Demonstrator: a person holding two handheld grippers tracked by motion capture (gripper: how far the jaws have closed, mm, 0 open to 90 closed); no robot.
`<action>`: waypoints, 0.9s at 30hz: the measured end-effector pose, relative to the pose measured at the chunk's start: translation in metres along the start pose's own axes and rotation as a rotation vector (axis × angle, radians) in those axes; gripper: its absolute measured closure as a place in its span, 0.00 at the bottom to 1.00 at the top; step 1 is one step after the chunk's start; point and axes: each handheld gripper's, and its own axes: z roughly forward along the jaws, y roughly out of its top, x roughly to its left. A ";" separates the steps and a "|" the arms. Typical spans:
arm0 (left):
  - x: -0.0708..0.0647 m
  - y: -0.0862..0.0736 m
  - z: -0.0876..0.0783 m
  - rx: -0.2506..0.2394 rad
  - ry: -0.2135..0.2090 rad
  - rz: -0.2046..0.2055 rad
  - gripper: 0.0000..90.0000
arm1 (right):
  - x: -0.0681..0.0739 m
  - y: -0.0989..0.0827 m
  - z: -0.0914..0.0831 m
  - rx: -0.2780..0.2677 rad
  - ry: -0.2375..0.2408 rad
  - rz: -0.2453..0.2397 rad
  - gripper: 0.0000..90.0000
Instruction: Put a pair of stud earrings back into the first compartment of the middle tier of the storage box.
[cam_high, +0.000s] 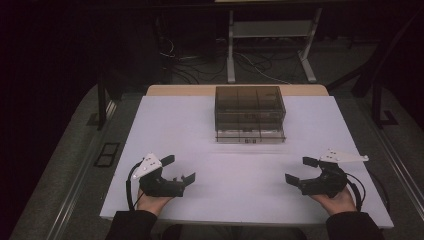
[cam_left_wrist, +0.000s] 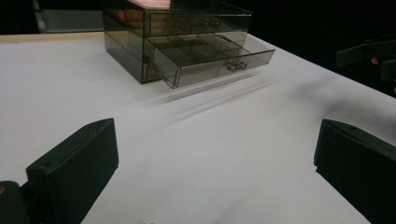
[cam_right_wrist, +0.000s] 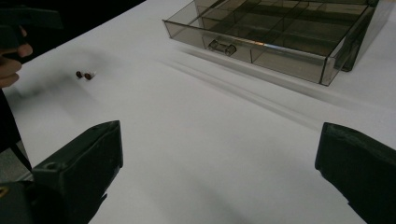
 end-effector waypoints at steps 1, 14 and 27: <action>0.000 0.000 0.000 0.001 -0.001 -0.004 0.00 | 0.001 -0.001 0.000 0.011 0.003 -0.005 0.00; 0.000 0.002 0.002 0.017 -0.027 -0.002 0.00 | 0.004 -0.003 -0.001 0.036 -0.008 -0.029 0.00; -0.012 0.011 0.001 0.042 -0.060 0.025 0.00 | 0.001 -0.003 -0.003 0.033 -0.009 -0.018 0.00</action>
